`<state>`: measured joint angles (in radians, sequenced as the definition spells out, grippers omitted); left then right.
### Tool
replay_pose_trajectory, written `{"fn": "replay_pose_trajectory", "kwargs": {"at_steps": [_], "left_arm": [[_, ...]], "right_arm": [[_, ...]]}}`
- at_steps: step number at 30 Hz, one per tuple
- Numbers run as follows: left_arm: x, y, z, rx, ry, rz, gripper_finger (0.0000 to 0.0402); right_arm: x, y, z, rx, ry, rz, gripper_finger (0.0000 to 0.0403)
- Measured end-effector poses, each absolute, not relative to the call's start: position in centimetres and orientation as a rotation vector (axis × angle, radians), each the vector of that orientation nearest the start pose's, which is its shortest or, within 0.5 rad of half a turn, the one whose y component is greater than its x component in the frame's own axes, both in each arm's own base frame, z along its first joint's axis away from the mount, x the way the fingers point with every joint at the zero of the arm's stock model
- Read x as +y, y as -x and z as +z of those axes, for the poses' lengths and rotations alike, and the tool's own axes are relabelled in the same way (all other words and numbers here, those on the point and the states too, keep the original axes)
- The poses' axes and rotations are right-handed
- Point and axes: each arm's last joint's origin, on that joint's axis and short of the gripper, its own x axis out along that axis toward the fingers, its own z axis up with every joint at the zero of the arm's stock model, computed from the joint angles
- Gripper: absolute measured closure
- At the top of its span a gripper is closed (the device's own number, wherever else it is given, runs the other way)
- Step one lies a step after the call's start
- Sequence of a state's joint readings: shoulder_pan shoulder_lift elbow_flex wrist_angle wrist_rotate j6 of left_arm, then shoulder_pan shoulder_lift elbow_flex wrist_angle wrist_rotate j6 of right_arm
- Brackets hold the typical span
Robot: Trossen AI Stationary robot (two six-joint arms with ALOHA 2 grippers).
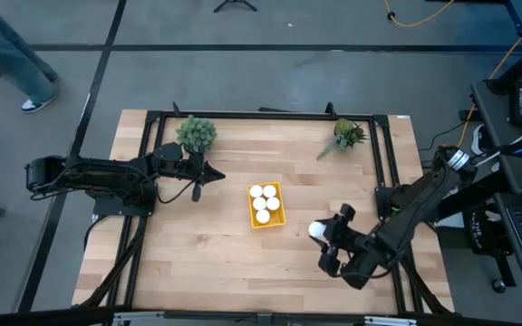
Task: Pick and place pill bottles into a basket
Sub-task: Put the orange pill bottle into the yellow bin
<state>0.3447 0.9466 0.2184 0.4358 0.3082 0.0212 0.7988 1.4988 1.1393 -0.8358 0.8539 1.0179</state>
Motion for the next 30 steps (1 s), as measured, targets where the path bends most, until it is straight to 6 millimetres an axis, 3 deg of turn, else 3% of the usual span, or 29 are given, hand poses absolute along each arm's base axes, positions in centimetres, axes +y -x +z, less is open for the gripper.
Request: {"fn": "replay_pose_trajectory", "kwargs": {"at_steps": [18,21,27,30], "left_arm": [[5.1,-17.3,17.2,0.281,0.074,0.016,0.0394],[4.9,-17.3,17.2,0.280,0.072,0.006,0.0397],[4.5,-17.4,17.2,0.278,0.069,-0.014,0.0395],[4.3,-17.5,17.2,0.279,0.071,-0.025,0.0394]], "right_arm": [[16.4,-27.0,26.3,0.681,0.037,-0.172,0.0178],[15.9,-27.7,25.6,0.696,0.065,-0.179,0.0178],[14.3,-28.0,22.3,0.643,0.052,-0.148,0.0178],[13.5,-28.0,22.1,0.588,0.035,-0.135,0.0178]]}}
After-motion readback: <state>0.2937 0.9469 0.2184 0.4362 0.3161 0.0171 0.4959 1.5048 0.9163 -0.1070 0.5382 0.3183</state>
